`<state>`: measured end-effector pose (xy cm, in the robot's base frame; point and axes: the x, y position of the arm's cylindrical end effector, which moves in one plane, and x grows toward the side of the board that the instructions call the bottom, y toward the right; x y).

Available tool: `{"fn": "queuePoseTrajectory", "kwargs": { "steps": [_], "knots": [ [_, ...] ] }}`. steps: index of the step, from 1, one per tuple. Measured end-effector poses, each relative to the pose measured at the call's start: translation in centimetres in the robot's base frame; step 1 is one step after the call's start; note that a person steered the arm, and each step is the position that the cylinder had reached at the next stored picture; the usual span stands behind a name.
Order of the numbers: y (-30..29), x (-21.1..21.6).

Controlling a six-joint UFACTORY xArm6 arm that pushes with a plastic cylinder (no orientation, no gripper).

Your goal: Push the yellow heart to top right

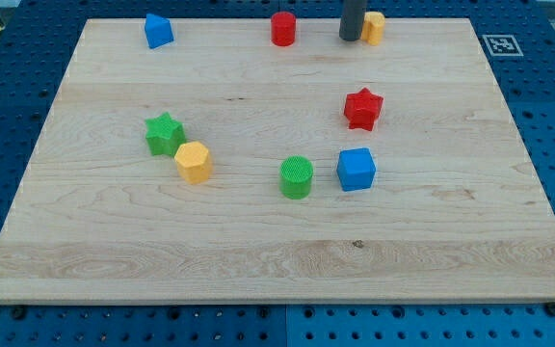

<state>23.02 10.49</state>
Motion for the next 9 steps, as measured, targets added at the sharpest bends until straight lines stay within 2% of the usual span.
{"fn": "queuePoseTrajectory", "kwargs": {
  "steps": [2,4,7,9],
  "knots": [
    [2.9,-0.9],
    [4.7,-3.8],
    [9.0,-3.9],
    [9.8,-3.9]
  ]
}}
